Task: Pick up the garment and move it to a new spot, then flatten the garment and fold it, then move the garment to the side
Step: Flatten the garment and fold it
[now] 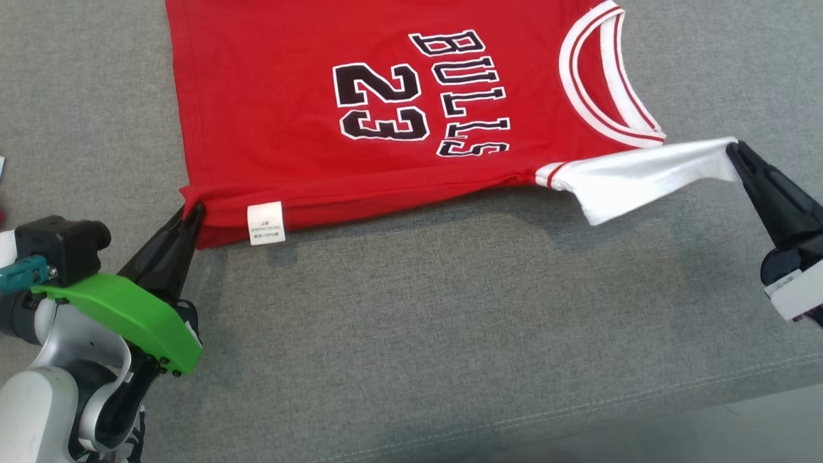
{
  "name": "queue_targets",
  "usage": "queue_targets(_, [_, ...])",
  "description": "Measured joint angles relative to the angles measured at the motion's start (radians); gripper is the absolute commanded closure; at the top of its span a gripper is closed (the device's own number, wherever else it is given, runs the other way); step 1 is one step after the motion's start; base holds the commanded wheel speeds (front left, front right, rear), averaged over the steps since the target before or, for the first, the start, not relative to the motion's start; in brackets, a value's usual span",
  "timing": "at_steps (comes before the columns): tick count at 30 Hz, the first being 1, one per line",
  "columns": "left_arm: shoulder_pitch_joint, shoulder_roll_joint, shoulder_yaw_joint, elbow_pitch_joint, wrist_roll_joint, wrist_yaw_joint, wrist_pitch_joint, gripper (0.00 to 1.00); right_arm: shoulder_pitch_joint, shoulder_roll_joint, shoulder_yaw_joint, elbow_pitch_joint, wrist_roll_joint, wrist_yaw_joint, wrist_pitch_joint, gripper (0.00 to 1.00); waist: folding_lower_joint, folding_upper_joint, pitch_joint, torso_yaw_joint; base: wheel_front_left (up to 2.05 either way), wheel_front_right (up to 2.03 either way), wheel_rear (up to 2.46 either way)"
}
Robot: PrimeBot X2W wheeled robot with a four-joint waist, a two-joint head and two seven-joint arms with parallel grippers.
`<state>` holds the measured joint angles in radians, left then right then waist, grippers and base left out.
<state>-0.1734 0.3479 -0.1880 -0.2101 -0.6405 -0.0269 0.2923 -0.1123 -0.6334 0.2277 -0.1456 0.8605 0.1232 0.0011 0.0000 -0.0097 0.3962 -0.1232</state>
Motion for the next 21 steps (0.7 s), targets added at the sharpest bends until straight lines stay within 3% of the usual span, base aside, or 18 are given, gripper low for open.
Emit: queue_targets(21, [-0.334,0.016,-0.04,-0.046,-0.047,0.044,0.264,1.0,-0.341,-0.084,0.033,0.044,0.094,0.0,0.233,1.0,0.0,0.0,0.136,0.029,0.0,0.0,0.0])
